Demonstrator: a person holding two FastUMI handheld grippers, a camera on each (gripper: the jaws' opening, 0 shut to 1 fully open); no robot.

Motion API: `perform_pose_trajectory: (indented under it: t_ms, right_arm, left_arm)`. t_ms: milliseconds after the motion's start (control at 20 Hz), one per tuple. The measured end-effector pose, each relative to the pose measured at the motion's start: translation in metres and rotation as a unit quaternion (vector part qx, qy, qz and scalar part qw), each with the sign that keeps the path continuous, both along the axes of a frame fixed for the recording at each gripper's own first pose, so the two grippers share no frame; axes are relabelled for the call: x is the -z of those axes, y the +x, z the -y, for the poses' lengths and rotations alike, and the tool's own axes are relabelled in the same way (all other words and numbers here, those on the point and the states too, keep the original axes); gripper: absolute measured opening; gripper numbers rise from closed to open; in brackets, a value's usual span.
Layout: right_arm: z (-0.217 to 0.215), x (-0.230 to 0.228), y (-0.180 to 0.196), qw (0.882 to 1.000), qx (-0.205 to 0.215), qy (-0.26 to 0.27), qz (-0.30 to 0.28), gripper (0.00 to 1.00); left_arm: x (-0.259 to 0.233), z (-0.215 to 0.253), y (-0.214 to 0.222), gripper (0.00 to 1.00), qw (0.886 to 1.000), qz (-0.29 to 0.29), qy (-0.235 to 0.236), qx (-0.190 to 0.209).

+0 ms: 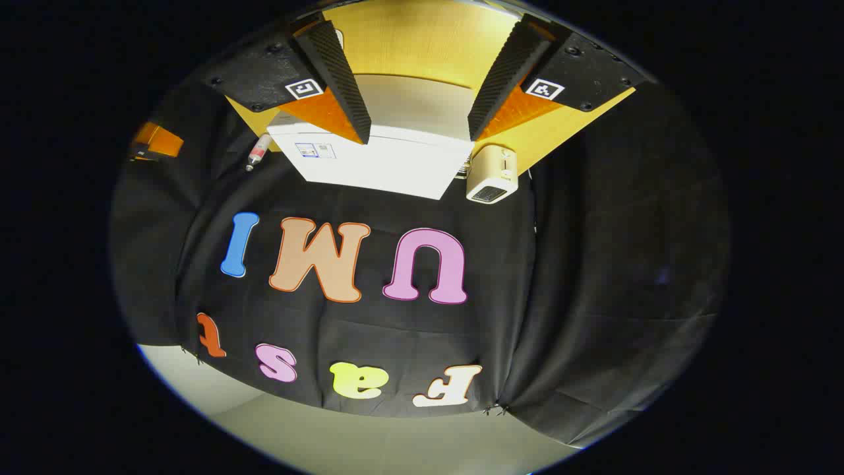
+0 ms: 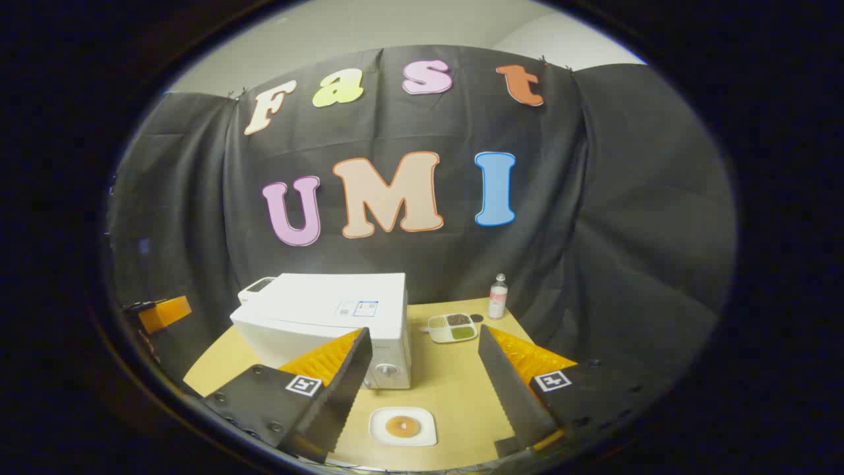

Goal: Open the microwave oven with the left hand, put the food in, and close the microwave oven.

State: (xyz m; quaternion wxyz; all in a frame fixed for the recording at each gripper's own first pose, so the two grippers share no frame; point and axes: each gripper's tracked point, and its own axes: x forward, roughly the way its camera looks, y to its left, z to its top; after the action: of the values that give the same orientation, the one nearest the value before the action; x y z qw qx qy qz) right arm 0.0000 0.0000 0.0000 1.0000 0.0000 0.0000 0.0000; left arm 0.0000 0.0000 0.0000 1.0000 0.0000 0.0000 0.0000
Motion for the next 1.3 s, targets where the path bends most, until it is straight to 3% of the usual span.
perform_pose_trajectory:
  t_ms: [50,150,200,400,650,1300]
  right_arm:
    - [-0.001,-0.002,-0.002,1.0,-0.004,0.0,0.003,1.0]
    - [-0.001,-0.005,-0.004,1.0,-0.007,-0.002,0.006,1.0]
    - [0.0,-0.007,-0.005,1.0,-0.006,-0.003,0.007,0.94]
    - [0.002,-0.009,-0.006,1.0,-0.007,0.0,0.008,0.94]
    - [0.002,-0.008,-0.005,1.0,-0.01,-0.004,0.008,0.94]
    - [0.01,0.006,0.0,1.0,-0.01,0.015,-0.006,0.94]
  left_arm:
    - [-0.003,0.002,0.0,0.96,1.0,0.004,-0.002,0.003]
    - [-0.007,0.006,0.001,0.95,1.0,0.009,0.002,0.008]
    - [-0.009,0.006,0.001,0.96,1.0,0.011,0.008,0.008]
    - [-0.011,0.016,0.004,0.95,0.999,0.016,0.026,0.018]
    - [-0.007,0.024,0.007,0.95,1.0,0.007,0.012,0.026]
    - [0.076,0.035,0.011,0.95,0.996,-0.085,-0.009,0.032]
